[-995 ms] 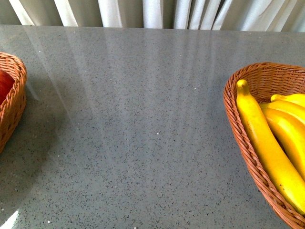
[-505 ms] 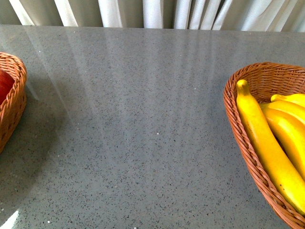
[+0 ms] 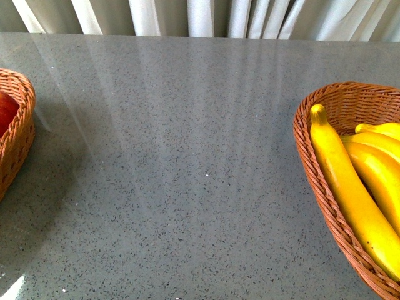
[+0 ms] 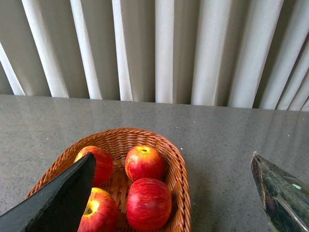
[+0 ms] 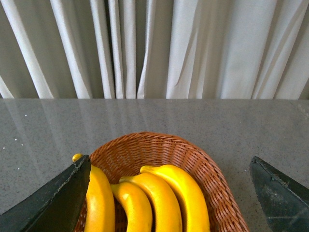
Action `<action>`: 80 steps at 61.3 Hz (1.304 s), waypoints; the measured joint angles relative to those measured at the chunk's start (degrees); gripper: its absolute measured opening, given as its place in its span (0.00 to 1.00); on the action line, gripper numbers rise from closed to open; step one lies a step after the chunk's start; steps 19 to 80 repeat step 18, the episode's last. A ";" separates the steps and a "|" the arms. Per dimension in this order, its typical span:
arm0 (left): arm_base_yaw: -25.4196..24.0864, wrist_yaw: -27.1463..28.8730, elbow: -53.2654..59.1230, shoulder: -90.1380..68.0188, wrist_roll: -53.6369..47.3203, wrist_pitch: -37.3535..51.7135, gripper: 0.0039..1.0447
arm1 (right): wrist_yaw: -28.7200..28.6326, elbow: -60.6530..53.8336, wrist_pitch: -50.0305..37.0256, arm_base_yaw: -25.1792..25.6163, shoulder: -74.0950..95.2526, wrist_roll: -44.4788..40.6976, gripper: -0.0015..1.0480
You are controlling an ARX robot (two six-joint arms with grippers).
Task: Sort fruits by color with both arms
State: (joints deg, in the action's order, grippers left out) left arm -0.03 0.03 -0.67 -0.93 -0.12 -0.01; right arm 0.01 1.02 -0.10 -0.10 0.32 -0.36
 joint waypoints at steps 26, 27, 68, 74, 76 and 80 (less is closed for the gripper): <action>0.00 -0.02 0.00 0.00 0.00 -0.02 0.91 | 0.00 0.00 0.00 0.00 0.00 0.00 0.91; 0.00 -0.02 0.00 0.00 0.00 -0.02 0.91 | 0.00 0.00 0.00 0.00 0.00 0.00 0.91; 0.00 -0.02 0.00 0.00 0.00 -0.02 0.91 | 0.00 0.00 0.00 0.00 0.00 0.00 0.91; 0.00 -0.02 0.00 0.00 0.00 -0.02 0.91 | 0.00 0.00 0.00 0.00 0.00 0.00 0.91; 0.00 -0.02 0.00 0.00 0.00 -0.02 0.91 | 0.00 0.00 0.00 0.00 0.00 0.00 0.91; 0.00 -0.02 0.00 0.00 0.00 -0.02 0.91 | 0.00 0.00 0.00 0.00 0.00 0.00 0.91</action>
